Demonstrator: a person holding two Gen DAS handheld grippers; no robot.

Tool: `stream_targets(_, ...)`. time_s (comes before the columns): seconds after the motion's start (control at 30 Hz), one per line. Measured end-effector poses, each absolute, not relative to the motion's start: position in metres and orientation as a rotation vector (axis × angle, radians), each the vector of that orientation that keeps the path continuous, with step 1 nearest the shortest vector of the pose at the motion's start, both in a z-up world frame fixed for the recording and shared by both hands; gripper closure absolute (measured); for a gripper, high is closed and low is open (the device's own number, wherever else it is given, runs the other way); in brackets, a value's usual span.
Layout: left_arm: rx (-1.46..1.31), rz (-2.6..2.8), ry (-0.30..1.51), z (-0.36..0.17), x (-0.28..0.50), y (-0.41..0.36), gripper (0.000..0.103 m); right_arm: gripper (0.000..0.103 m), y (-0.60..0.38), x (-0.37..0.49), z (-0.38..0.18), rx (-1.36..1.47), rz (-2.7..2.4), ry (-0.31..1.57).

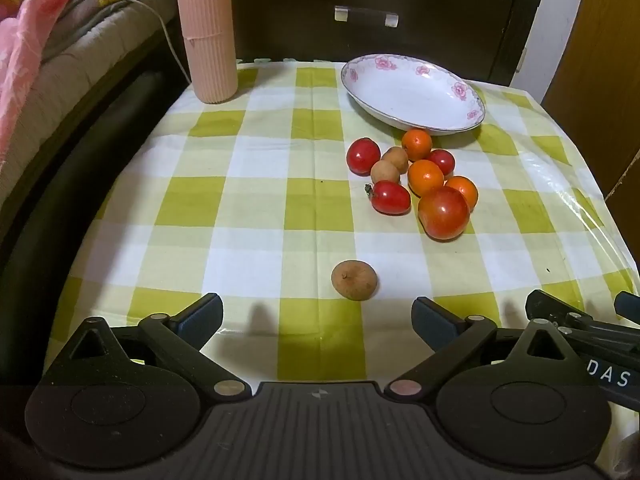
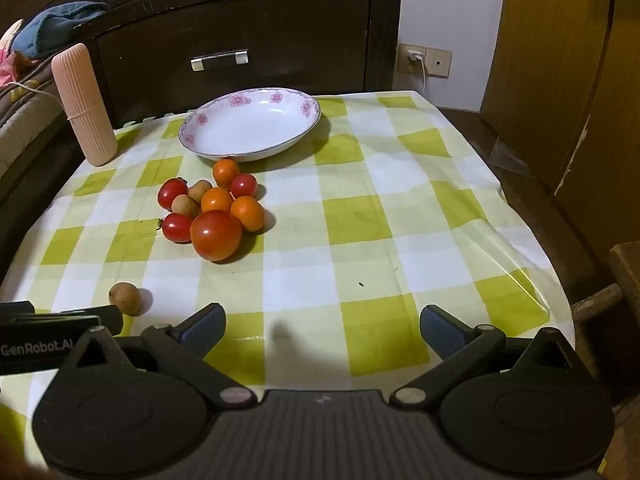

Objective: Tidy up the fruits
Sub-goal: 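Move both grippers toward the fruit cluster on the checked cloth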

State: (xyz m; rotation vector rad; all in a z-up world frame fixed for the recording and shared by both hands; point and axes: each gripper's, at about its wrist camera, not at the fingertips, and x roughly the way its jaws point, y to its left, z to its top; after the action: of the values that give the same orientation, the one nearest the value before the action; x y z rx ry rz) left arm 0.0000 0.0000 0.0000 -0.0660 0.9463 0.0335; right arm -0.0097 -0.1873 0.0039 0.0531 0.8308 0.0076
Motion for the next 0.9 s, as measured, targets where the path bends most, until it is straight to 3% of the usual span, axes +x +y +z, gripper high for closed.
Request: stream_targets(0.9, -0.064, 0.047, 0.958, -0.0047, 0.0005, 0.0012, 0.004, 0.001, -0.1853, -0.0052, -0.0019, 0.066, 0.028, 0.861)
